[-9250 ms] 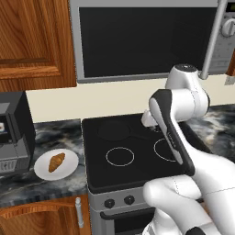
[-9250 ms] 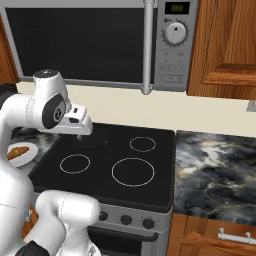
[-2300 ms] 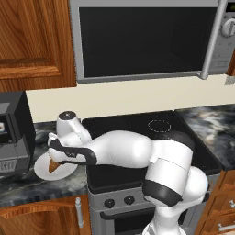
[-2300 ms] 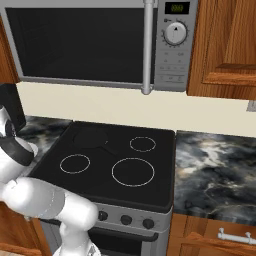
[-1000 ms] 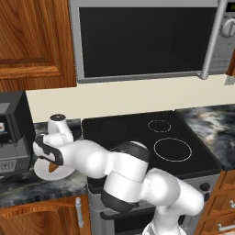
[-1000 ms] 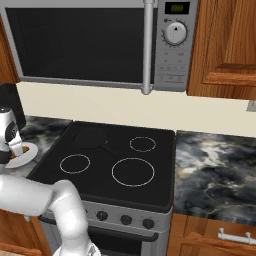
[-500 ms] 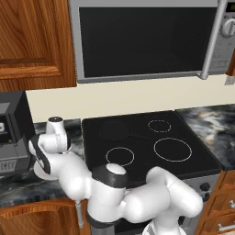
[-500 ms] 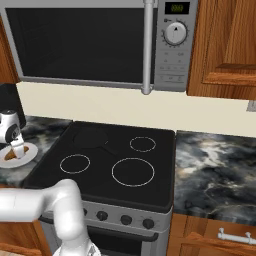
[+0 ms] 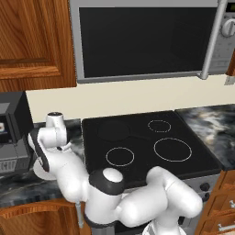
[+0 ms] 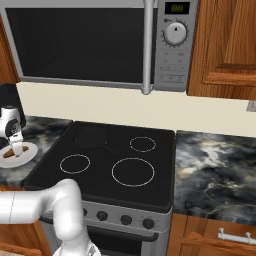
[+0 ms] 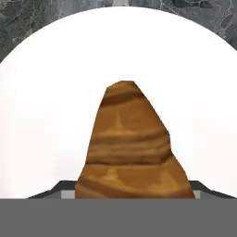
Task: Pick the croissant and place it on the pan. Then turn on the stove to warm the croissant.
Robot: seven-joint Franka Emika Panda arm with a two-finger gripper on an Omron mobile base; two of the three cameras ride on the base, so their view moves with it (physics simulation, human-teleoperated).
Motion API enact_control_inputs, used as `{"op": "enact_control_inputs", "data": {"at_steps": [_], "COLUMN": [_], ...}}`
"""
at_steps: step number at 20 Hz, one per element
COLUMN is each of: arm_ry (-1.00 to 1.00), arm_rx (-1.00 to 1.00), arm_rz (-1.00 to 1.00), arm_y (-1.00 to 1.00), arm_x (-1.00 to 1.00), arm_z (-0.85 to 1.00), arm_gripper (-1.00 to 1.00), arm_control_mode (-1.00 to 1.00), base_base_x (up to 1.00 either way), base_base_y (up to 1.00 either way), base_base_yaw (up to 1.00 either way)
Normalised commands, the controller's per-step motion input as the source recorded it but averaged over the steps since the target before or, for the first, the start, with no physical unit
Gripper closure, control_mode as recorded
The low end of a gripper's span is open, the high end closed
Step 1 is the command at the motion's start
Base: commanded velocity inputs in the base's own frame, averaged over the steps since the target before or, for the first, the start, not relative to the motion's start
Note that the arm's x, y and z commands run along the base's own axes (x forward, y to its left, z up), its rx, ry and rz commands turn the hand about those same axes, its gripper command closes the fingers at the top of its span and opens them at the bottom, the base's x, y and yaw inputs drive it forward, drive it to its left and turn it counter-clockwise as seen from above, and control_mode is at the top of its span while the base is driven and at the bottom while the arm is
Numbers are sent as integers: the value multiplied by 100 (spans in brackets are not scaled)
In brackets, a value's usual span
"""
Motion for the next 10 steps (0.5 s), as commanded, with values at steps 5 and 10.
{"op": "enact_control_inputs", "data": {"at_steps": [5, 10], "arm_ry": [0, 0], "arm_rx": [5, 6], "arm_rz": [-17, -16], "arm_y": [-57, -62], "arm_x": [-99, -79], "arm_z": [11, 32], "arm_gripper": [100, 100], "arm_control_mode": [-100, -100], "base_base_x": [0, 0], "base_base_y": [0, 0], "base_base_yaw": [0, 0]}}
